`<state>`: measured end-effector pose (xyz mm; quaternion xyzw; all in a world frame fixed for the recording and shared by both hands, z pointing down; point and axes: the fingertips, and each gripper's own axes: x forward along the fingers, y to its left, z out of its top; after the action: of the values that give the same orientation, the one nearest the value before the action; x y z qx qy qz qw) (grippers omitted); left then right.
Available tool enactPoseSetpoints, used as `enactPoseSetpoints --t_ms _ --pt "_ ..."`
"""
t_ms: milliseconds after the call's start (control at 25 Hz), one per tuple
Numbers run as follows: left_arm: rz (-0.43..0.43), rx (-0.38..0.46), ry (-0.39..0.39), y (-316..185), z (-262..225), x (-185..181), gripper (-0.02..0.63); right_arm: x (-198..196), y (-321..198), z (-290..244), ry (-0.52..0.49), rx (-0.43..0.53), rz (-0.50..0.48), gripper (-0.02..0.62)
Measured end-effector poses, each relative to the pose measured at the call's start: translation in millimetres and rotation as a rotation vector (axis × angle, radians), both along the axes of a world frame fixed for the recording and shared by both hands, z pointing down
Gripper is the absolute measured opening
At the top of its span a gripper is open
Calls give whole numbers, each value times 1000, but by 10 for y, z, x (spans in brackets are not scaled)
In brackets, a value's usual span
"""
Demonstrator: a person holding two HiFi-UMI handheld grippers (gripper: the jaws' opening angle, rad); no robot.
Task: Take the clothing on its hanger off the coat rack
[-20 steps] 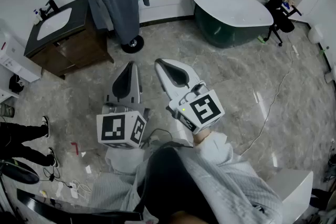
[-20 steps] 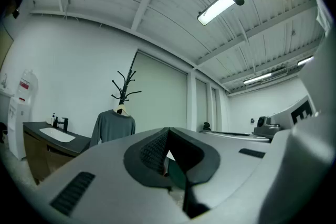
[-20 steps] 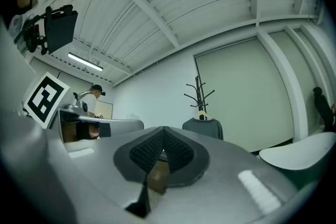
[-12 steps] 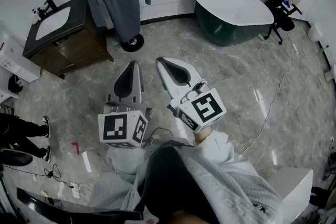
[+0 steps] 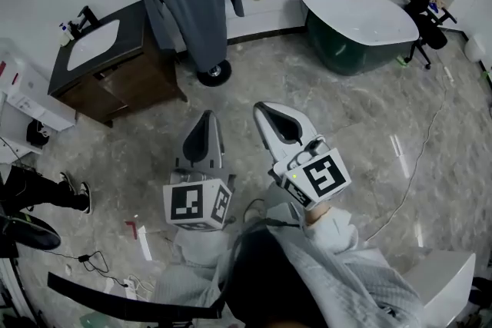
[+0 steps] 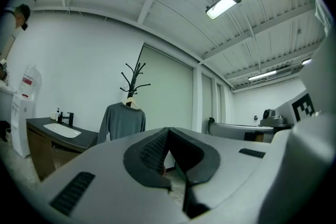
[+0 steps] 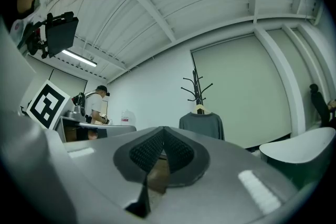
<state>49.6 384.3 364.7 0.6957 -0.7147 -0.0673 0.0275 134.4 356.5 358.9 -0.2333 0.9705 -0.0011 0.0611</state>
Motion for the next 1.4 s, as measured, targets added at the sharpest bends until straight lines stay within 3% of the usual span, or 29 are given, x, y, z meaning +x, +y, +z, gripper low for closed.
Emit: enactPoseSetpoints --t_ms 320,800,1040,1400 --pt "-30 -37 -1 -961 187 -612 5 -589 -1058 164 22 -12 -33 2" --pt "-151 65 -42 -3622 -513 -1545 5 -1554 -3699 -424 32 107 -157 2" --pt "-229 36 -50 -4293 -501 -2093 5 -2050 -4585 -334 21 61 -198 2" --pt "-259 61 -111 -5403 -671 -3277 5 -3214 -5774 -477 -7 135 -206 2"
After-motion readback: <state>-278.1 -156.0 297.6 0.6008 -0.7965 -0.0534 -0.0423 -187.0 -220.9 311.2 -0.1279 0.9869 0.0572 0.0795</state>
